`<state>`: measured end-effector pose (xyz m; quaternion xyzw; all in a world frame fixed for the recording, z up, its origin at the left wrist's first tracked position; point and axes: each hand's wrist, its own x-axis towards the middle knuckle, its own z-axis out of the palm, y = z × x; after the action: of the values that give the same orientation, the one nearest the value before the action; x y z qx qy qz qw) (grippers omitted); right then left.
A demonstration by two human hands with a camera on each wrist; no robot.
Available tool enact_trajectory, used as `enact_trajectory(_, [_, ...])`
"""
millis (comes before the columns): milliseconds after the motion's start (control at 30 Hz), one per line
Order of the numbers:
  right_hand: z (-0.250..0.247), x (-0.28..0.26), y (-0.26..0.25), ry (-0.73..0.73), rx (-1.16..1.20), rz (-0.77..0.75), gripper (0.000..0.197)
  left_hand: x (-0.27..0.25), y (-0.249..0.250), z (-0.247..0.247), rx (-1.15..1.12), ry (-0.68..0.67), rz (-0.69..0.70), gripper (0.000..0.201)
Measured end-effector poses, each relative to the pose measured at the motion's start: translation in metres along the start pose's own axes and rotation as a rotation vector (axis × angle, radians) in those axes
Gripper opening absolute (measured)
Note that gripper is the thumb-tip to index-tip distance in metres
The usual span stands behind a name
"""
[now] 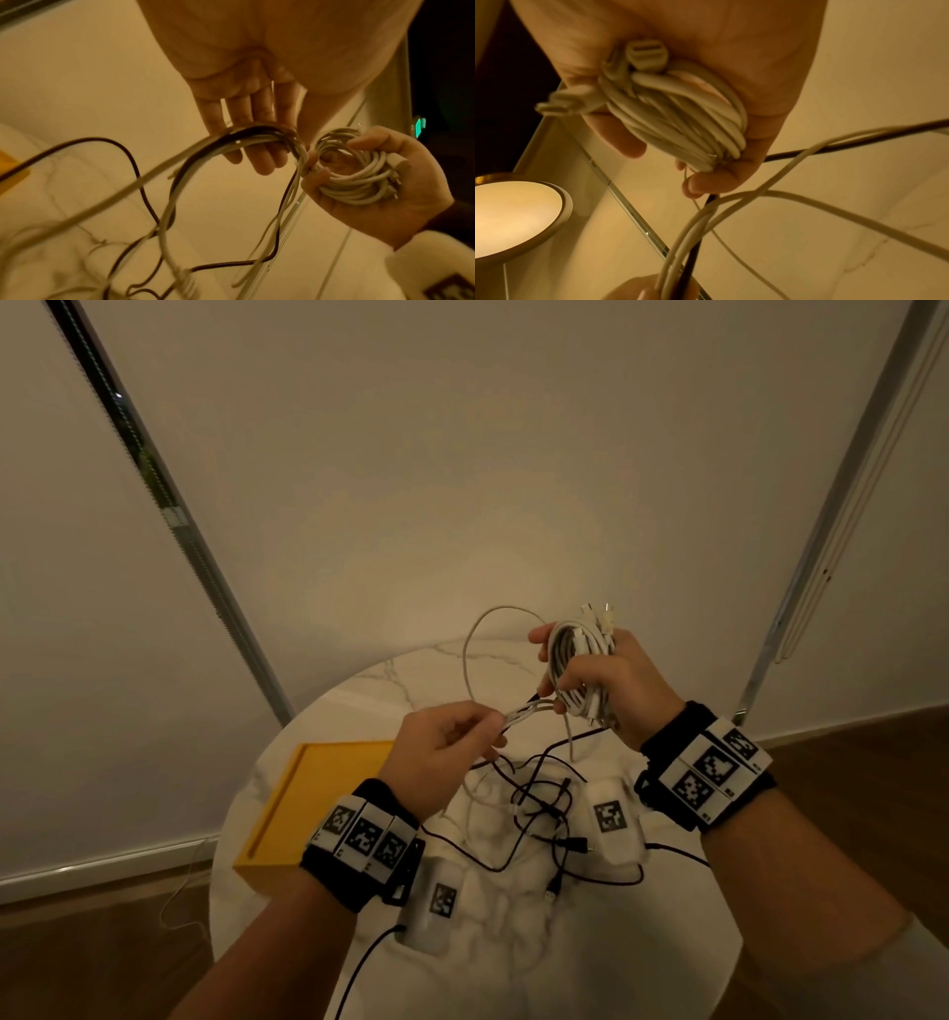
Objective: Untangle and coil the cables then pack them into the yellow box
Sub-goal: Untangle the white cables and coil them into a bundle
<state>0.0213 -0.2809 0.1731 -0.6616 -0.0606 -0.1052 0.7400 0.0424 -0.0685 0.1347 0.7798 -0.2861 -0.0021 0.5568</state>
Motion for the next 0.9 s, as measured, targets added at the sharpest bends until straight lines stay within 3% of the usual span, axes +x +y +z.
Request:
enact_trajectory(233, [-0.007,0.003,0.005,0.080,-0.003,0.142,0.051,0.002,-0.014,-0.004,0.166,0.093,0.006,0.014])
enact_trajectory(533, [-0.010,0.006,0.005,0.154,0.002,0.182,0.052,0.001,-0.031,-0.015,0.227,0.153,0.032,0.017])
enact_trajectory(633, [-0.012,0.007,0.004,0.166,-0.009,0.182,0.044,0.001,-0.032,-0.017,0.250,0.095,0.038,0.005])
enact_trajectory(700, [-0.012,0.007,0.004,0.157,-0.024,0.181,0.038,0.001,-0.031,-0.018,0.293,0.037,0.049,0.010])
enact_trajectory(800, [-0.010,0.006,0.002,0.128,-0.057,0.176,0.047,0.002,-0.032,-0.020,0.386,0.008,0.088,0.016])
enact_trajectory(900, [-0.011,0.006,-0.001,0.102,-0.116,0.160,0.046,-0.001,-0.027,-0.021,0.288,0.032,0.081,0.007])
